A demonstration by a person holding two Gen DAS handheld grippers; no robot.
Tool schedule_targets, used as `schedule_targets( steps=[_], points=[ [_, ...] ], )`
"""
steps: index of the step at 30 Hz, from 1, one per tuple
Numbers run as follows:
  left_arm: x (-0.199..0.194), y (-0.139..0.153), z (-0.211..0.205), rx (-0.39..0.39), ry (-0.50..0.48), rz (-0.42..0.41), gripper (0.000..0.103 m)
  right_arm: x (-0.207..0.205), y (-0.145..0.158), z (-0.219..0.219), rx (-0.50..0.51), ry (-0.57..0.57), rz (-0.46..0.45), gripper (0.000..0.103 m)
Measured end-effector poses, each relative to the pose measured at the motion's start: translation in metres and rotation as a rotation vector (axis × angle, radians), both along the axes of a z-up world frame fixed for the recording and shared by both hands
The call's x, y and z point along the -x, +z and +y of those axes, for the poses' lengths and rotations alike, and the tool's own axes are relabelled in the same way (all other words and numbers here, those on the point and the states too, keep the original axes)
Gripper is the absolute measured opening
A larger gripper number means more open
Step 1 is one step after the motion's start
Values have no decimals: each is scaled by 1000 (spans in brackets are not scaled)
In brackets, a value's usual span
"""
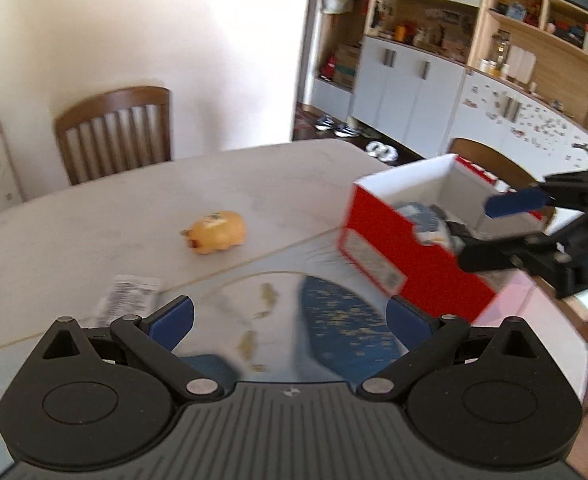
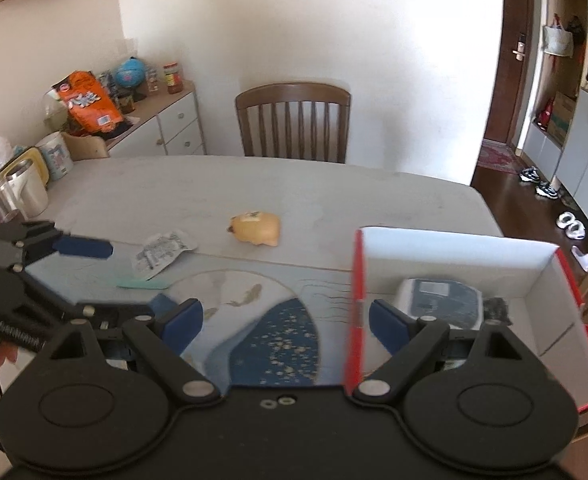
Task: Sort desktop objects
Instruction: 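Withdraw both tools from the shoebox back over the table, then lower the left tool onto the mint-green stick while the right tool lowers onto the white cable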
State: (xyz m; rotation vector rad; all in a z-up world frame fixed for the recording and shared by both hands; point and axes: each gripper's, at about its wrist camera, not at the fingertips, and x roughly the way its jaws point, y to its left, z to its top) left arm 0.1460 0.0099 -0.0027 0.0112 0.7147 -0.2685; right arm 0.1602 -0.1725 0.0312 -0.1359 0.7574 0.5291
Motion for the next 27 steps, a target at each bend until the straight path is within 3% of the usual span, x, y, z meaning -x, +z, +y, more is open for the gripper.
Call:
schedule_targets(
  steps=[10,27],
  points=[
    [5,-25,51,-73,72,-6,103,24,-31,69,85,145,12,90],
    [-11,-65,113,-44,189,51,102,19,-69,130,60,146,51,90]
  ],
)
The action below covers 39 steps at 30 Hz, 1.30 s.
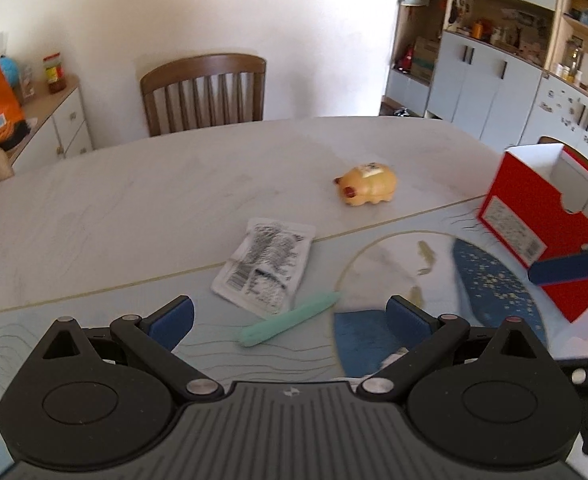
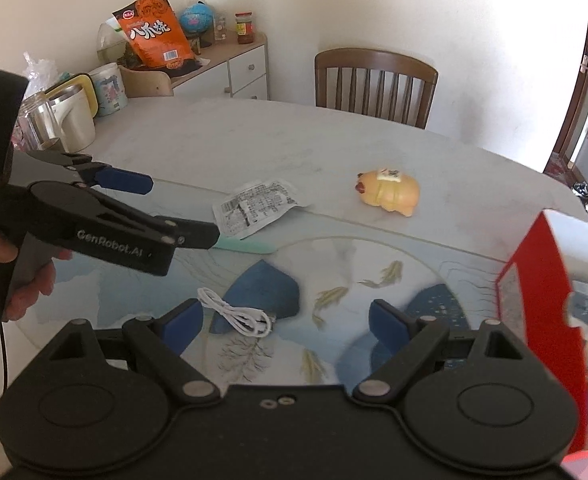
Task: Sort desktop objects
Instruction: 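Lower the left tool onto the mint-green stick while the right tool lowers onto the white cable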
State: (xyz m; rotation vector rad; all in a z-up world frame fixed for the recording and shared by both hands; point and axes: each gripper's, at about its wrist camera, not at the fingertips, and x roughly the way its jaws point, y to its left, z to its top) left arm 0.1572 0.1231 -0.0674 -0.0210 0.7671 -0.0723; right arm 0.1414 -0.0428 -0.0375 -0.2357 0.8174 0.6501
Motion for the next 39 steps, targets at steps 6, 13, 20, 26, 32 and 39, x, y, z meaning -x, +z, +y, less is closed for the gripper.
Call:
schedule_targets(
  steps=[6,13,20,26,32,39],
  points=[
    [-11,-15,14,-9,33,21,102,-3,-25,20,25,18,19,89],
    [-18,-29,23,-10,33,33,99,-4,-53,46,92,89,-6,83],
    [-22,-39,22,-27,-2,37,92,-11,-71,54,132,135,-8,74],
    [-25,-43,23,-12,-14,29,87,-16,-73,58,97,172,-1,66],
    [-28,-47,21,3,-41,24,85,-24,-72,50,67,179,10,47],
    [-34,-56,14,-26,-72,41,75,-43,-69,29,82,67,20,36]
  ],
)
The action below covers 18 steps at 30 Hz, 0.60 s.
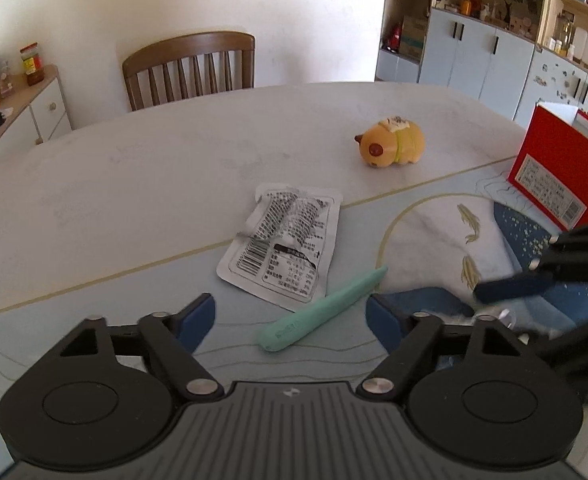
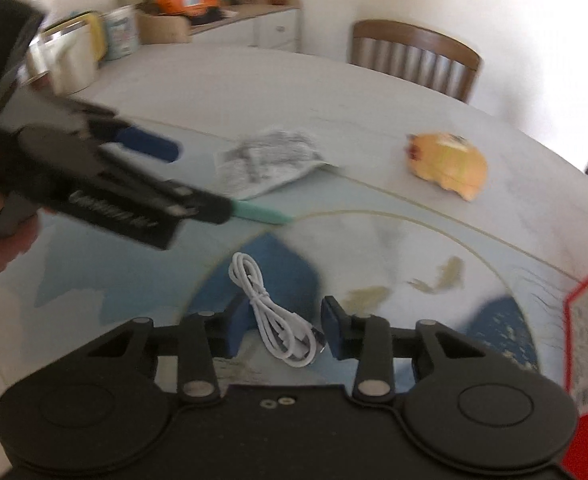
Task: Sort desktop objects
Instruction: 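Lower the left tool onto the mint-green stick while the right tool lowers onto the white cable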
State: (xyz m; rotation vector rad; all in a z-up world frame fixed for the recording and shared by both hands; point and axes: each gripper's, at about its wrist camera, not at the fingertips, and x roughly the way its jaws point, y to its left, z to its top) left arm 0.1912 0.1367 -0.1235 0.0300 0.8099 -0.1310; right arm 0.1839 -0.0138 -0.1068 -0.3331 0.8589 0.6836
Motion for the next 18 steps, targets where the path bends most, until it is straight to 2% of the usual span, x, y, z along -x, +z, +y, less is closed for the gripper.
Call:
schedule_targets(
  steps=[3,6,9,18],
  points=[
    [-2,-5,-2,-13,-15,14,68,-8,1,-10,20,-53,-10,35],
    [0,-7,-4,-21,-30,9,66,-13,0,-18,19,-82,3,35],
    [3,-6,-9,-32,-52,10,59,-12,1,-15,34,-64,-2,34],
    [23,-6,-31,-46,-159,17,58,-18,2,-6,40,-14,-14,34]
  ],
)
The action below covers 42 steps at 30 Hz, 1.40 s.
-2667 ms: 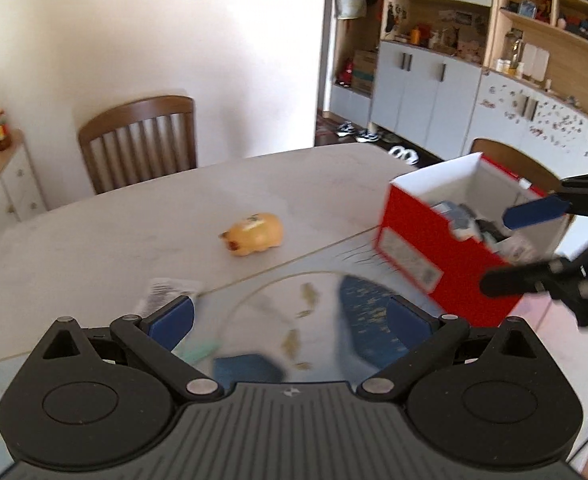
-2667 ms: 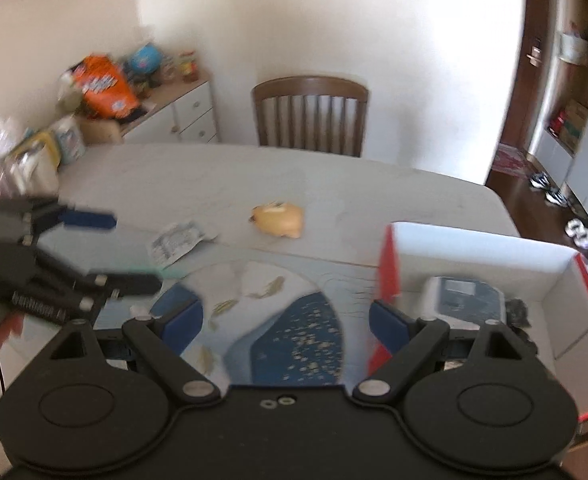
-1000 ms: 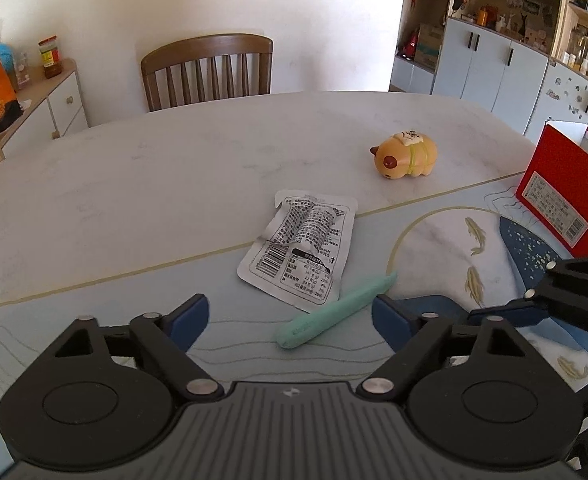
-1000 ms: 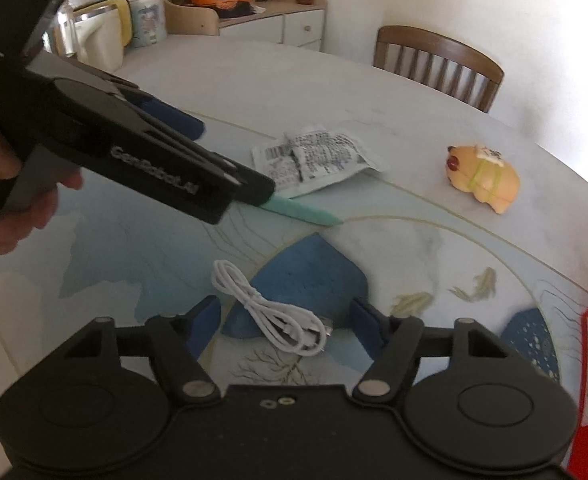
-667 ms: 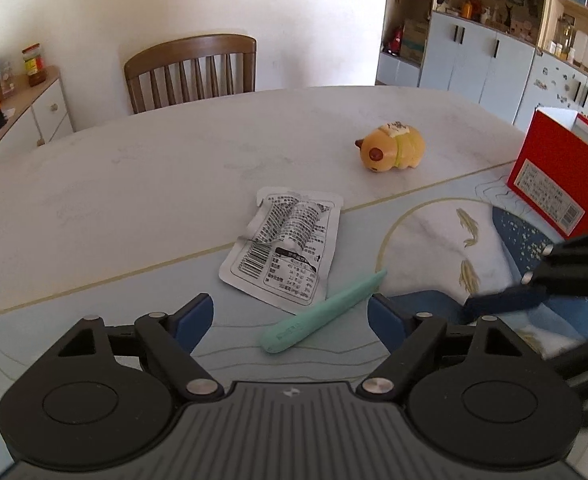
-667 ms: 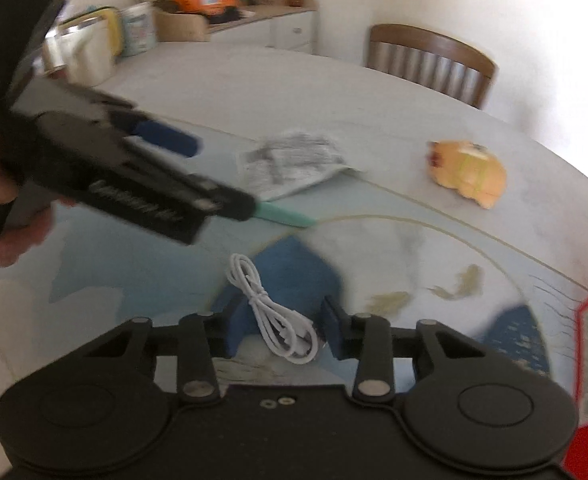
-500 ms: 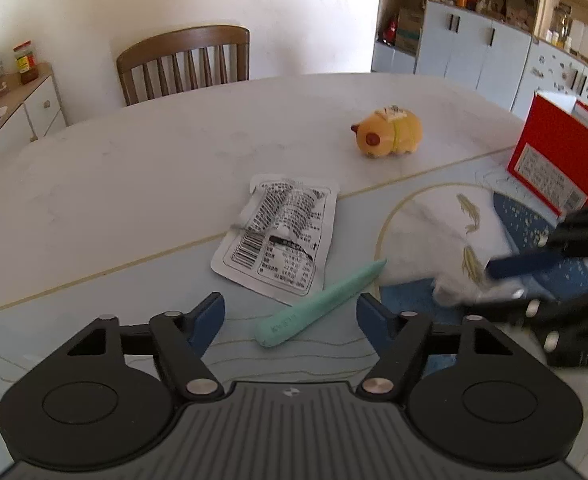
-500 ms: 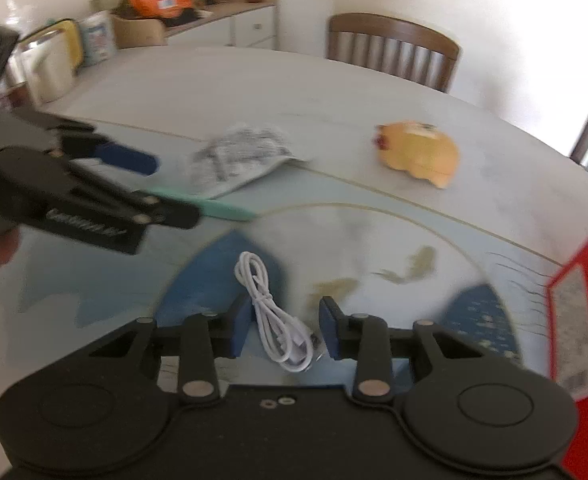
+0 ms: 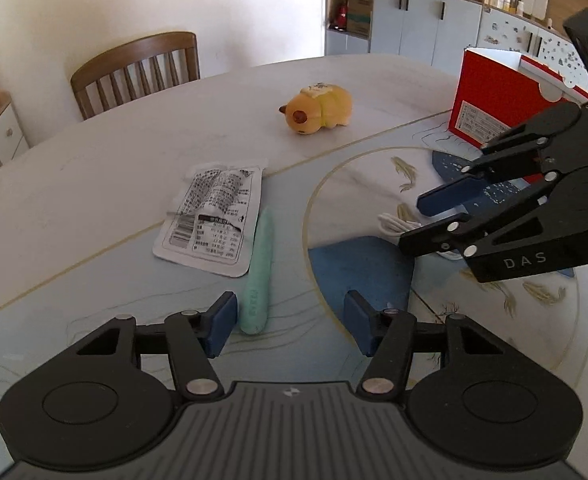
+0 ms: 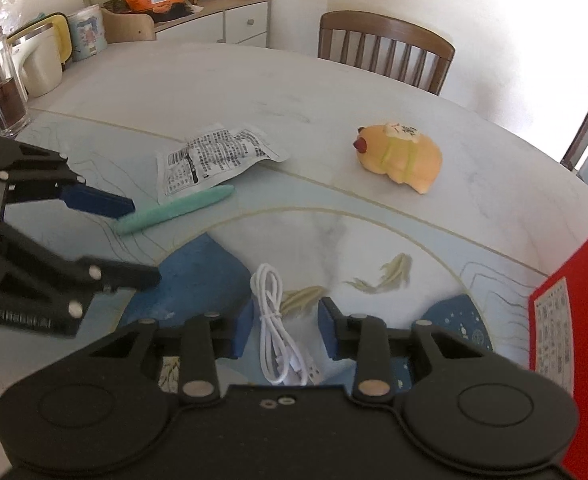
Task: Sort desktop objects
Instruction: 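Lower the left tool onto the mint-green stick while the right tool lowers onto the white cable, then close the left tool on the green stick while the right tool grips the white cable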
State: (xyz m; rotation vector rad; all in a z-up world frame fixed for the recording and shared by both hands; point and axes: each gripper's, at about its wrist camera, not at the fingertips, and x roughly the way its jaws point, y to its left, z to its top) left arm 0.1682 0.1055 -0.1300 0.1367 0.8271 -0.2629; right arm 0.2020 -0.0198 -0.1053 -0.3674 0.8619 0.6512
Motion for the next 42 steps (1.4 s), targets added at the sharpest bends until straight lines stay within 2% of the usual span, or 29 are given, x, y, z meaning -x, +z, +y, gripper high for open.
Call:
schedule_targets(
  steps=[5,7,9,12,13,14,15,17,21,28,42],
  points=[
    [-14,-1,4,10,38,-12,58,-2,-2,-1,-35,-18,19,33],
    [-15,-1,2,10,34,-14,55,-1,-2,-2,-46,-26,19,32],
    [-14,-1,1,11,26,-17,48,1,-3,-2,-52,-28,13,31],
    [-13,1,-1,10,22,-19,32,4,-3,0,-56,-16,11,16],
    [-13,1,-1,10,24,-19,31,5,-3,2,-50,-10,5,13],
    [-13,1,-1,9,30,-19,27,6,-3,3,-45,-9,-2,12],
    [-13,1,0,8,38,-21,16,7,-3,4,-41,-8,-7,12],
    [-14,1,1,10,47,-18,12,7,-2,5,-35,-12,-10,10],
    [-13,2,-1,4,60,-22,11,8,-1,2,-26,-31,-7,10],
    [-3,11,-2,45,79,-27,11,16,8,-11,-35,-63,-15,10],
    [34,35,-26,81,58,-51,10,39,35,-44,-74,-126,-19,10]
  ],
)
